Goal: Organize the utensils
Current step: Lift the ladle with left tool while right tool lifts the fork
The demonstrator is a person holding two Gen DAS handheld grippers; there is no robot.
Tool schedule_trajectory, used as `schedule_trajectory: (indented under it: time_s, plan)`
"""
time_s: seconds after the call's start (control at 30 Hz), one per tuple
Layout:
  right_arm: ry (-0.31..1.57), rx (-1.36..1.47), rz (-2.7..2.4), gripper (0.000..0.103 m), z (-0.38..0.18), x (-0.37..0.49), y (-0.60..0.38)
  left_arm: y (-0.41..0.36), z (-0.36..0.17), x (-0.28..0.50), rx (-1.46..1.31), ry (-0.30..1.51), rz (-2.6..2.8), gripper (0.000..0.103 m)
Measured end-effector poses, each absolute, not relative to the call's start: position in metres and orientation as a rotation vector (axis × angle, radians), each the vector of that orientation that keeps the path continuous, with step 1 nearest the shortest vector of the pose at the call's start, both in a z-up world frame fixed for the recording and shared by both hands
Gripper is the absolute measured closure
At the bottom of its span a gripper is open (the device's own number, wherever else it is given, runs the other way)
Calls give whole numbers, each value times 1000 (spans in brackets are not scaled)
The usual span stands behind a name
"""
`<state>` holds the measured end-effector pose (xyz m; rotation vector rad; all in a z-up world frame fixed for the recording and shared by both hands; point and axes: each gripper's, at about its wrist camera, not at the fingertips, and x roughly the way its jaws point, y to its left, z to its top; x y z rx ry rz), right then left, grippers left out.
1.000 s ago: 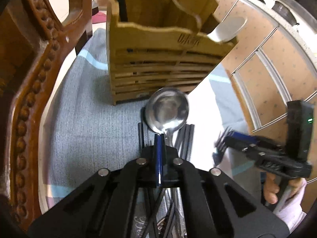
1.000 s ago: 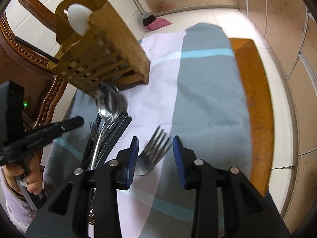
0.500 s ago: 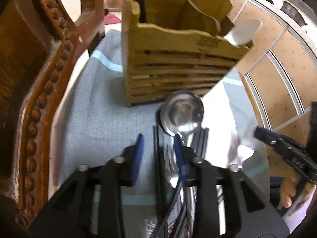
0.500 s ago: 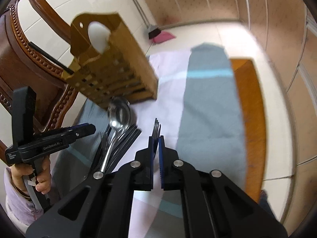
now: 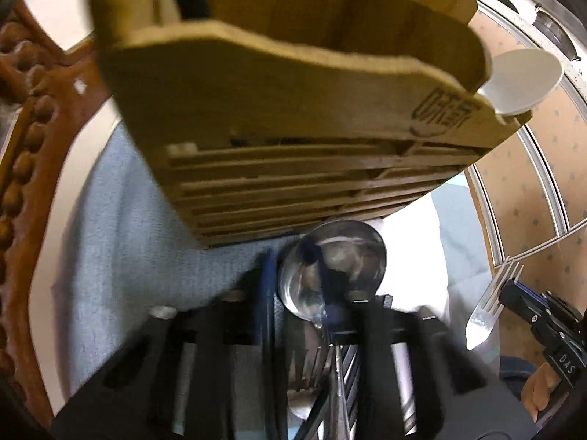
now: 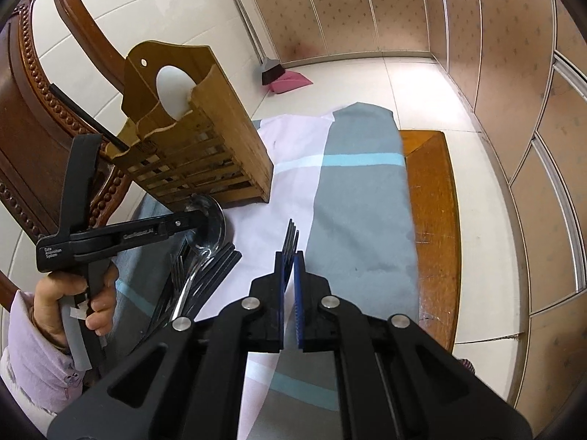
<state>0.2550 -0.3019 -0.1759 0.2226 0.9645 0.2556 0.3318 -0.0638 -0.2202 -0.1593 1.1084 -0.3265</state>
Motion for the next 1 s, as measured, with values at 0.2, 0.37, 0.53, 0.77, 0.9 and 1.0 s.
schedule_trajectory:
  time_s: [0.2, 0.37, 0.53, 0.77, 0.9, 1.0]
  plan:
    - [967, 234, 248, 97, -177, 255, -307, -59, -205, 324, -194, 1081, -338, 100]
    - [932, 230, 237, 98, -169, 251, -308, -58, -180, 298, -129, 989, -310, 101]
    - [867, 160, 196, 98, -153, 241, -302, -54, -150, 271, -76, 876, -267, 101]
    - [748, 59, 71, 98, -127, 227, -295, -40, -100, 231, -15, 676, -159, 101]
    - [636, 5, 15, 101, -98, 217, -286, -38, -49, 198, 22, 450, -47, 101]
    - [561, -44, -25, 101, -73, 214, -278, -35, -6, 177, 66, 277, 46, 102]
